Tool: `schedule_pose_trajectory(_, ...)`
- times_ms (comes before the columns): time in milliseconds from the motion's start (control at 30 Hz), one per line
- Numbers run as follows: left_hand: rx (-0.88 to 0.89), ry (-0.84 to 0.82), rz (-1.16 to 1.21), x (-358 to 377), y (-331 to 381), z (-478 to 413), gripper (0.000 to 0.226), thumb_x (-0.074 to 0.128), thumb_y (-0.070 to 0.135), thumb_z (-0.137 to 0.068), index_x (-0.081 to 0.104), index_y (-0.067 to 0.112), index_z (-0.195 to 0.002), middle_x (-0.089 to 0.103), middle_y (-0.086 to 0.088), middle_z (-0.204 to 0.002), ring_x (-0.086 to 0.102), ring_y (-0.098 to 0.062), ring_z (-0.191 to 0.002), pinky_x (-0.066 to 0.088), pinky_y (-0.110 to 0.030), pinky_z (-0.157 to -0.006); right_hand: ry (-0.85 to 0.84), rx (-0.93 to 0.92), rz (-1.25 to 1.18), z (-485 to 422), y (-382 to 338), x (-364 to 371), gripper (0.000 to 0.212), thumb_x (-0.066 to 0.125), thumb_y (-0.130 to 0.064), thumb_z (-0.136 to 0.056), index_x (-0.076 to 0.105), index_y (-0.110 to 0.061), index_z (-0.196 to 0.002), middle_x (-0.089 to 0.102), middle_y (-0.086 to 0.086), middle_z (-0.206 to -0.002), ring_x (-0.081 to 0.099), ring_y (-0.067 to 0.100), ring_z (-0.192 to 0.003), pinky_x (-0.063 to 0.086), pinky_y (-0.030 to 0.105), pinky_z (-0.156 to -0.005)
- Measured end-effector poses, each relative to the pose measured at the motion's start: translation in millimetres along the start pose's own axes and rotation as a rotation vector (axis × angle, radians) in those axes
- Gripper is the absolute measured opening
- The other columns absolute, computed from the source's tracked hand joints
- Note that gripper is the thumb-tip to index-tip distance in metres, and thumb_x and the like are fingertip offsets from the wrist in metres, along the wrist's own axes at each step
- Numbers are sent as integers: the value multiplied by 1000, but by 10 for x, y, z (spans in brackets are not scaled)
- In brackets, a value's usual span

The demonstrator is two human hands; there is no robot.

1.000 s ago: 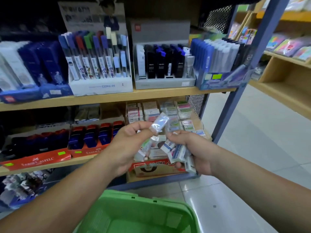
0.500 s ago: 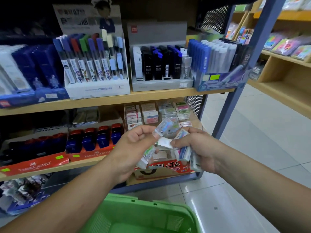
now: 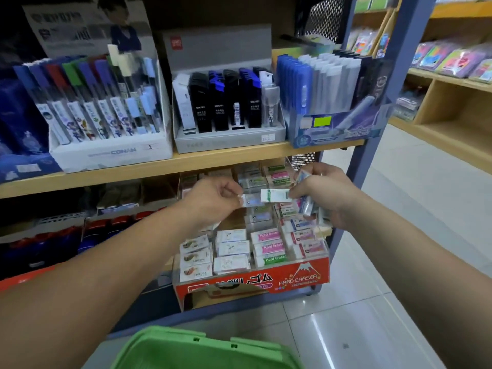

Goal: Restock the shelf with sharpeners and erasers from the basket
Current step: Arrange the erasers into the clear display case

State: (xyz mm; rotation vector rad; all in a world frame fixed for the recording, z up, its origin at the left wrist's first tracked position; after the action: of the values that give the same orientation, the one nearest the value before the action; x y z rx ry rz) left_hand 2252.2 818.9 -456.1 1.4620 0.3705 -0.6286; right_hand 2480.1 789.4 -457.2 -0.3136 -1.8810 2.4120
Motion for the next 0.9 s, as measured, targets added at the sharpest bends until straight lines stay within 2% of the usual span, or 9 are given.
schedule_pose_trajectory(67, 6, -16, -60, 109, 18, -152, 13, 75, 16, -92, 72, 25, -100, 73, 2, -93, 67, -8, -83, 48, -13, -61, 29, 5, -63, -84, 130, -104, 34, 74, 12, -75, 64, -11, -98, 67, 25, -96, 69, 38, -74, 56, 43, -60)
schedule_pose_trajectory(133, 25, -26, -107, 228, 3, -270, 12, 74, 15, -93, 73, 25, -99, 73, 4, -91, 66, -6, -79, 46, -9, -56, 34, 12, -113, -153, 247, -160, 34, 75, 10, -75, 64, -14, -96, 71, 28, -100, 73, 42, -79, 59, 53, -65)
schedule_pose_trajectory(233, 63, -31, -232, 318, -5, -348, 14, 74, 17, -92, 71, 30, -95, 72, 9, -88, 67, -5, -80, 49, -13, -60, 1, 15, -130, -202, 336, -157, 33, 76, 7, -76, 65, -16, -96, 74, 25, -106, 75, 48, -92, 60, 66, -73)
schedule_pose_trajectory(367, 80, -103, -392, 363, 0, -312, 14, 71, 14, -93, 77, 27, -95, 65, 20, -88, 61, 3, -82, 44, -4, -60, -29, -22, -118, -260, 315, -119, 34, 77, 7, -79, 64, -17, -100, 74, 21, -107, 76, 43, -91, 61, 62, -77)
schedule_pose_trajectory(467, 87, -117, -419, 344, -21, -283, 14, 71, 21, -94, 76, 33, -90, 65, 25, -88, 63, 1, -89, 43, -6, -65, -27, -37, -111, -279, 290, -114, 34, 77, 7, -78, 64, -15, -100, 74, 22, -108, 75, 43, -93, 62, 64, -78)
schedule_pose_trajectory(533, 49, -41, -314, 218, -25, -253, 10, 71, 36, -96, 76, 31, -88, 69, 18, -92, 63, -3, -89, 46, -15, -65, -44, -47, -94, -273, 266, -96, 35, 76, 9, -78, 65, -12, -104, 74, 21, -105, 76, 42, -90, 65, 53, -71)
schedule_pose_trajectory(600, -59, 47, -101, 79, -81, -197, 28, 65, 48, -98, 77, 25, -89, 70, 10, -95, 60, -4, -82, 47, -22, -61, -73, -75, -26, -248, 220, -53, 33, 78, 9, -76, 68, -11, -101, 73, 17, -98, 75, 41, -85, 63, 45, -65)
schedule_pose_trajectory(733, -255, -63, 316, 170, -180, 48, 44, 52, 49, -104, 69, 10, -92, 70, -8, -78, 63, -18, -63, 51, -27, -54, -138, -123, 10, -183, 117, 141, 27, 78, 9, -75, 76, -16, -83, 71, 8, -87, 69, 30, -76, 59, 41, -67)
schedule_pose_trajectory(900, -286, -106, 505, 149, -209, 211, 47, 44, 58, -104, 60, 14, -100, 61, -7, -69, 50, -18, -51, 35, -27, -45, -162, -119, -5, -130, 23, 303, 27, 77, 8, -79, 78, -15, -94, 75, 18, -102, 74, 33, -79, 60, 41, -67)
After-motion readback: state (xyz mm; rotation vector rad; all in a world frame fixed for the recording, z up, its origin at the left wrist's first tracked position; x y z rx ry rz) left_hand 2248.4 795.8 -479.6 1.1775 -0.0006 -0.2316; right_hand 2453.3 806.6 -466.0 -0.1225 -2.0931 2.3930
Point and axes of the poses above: each hand's wrist, its own z-axis away from the middle knuckle, its own x-axis out of the palm, y = z × x, the point moved 10 cm from there along -z, towards the middle knuckle
